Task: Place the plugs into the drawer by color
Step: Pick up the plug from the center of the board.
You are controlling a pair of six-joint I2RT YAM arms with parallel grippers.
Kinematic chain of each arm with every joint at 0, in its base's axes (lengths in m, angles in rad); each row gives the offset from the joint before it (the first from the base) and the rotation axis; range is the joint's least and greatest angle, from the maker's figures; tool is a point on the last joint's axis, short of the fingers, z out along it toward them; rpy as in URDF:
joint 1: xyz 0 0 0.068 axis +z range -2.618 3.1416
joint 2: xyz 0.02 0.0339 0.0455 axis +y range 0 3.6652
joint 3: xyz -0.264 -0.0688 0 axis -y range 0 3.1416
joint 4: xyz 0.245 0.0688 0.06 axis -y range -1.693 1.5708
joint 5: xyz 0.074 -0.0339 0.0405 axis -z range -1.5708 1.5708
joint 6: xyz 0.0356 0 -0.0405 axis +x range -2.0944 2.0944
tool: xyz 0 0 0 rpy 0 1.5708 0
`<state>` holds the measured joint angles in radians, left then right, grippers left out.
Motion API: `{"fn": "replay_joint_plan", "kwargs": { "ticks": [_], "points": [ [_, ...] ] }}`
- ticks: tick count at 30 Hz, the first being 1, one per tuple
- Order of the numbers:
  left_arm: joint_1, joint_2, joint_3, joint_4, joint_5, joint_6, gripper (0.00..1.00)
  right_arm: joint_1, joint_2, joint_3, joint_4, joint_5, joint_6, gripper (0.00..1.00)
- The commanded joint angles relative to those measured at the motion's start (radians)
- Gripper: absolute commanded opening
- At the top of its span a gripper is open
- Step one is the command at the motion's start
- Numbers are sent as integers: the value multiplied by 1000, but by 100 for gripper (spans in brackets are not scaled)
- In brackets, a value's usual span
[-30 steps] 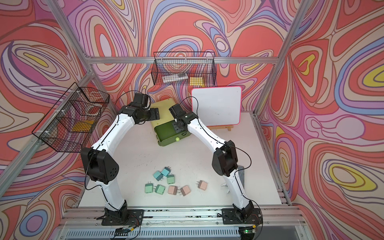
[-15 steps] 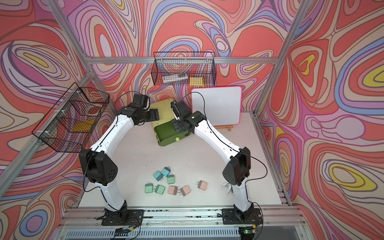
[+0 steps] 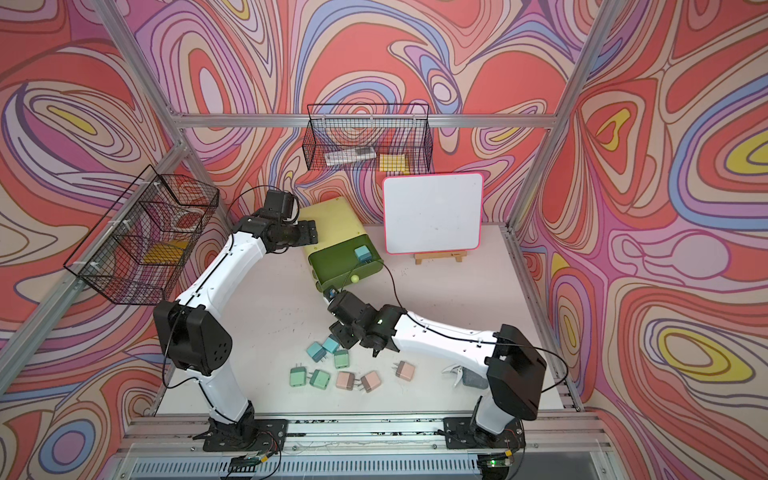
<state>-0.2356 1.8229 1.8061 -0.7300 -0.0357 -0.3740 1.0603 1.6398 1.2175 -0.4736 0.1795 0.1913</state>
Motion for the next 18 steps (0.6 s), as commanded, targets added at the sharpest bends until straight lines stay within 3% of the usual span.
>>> {"fn": "replay_joint_plan", "kwargs": {
  "ticks": [1,9,18],
  "points": [
    [7,-21,-34,-34,-3,7,86,22,54,-12,111,-11,42,62],
    [7,-25,-42,-32,-4,11,86,24,194,4,135,-33,44,76],
    [7,-24,-45,-32,-9,15,86,24,267,31,137,-6,28,80]
  ]
}}
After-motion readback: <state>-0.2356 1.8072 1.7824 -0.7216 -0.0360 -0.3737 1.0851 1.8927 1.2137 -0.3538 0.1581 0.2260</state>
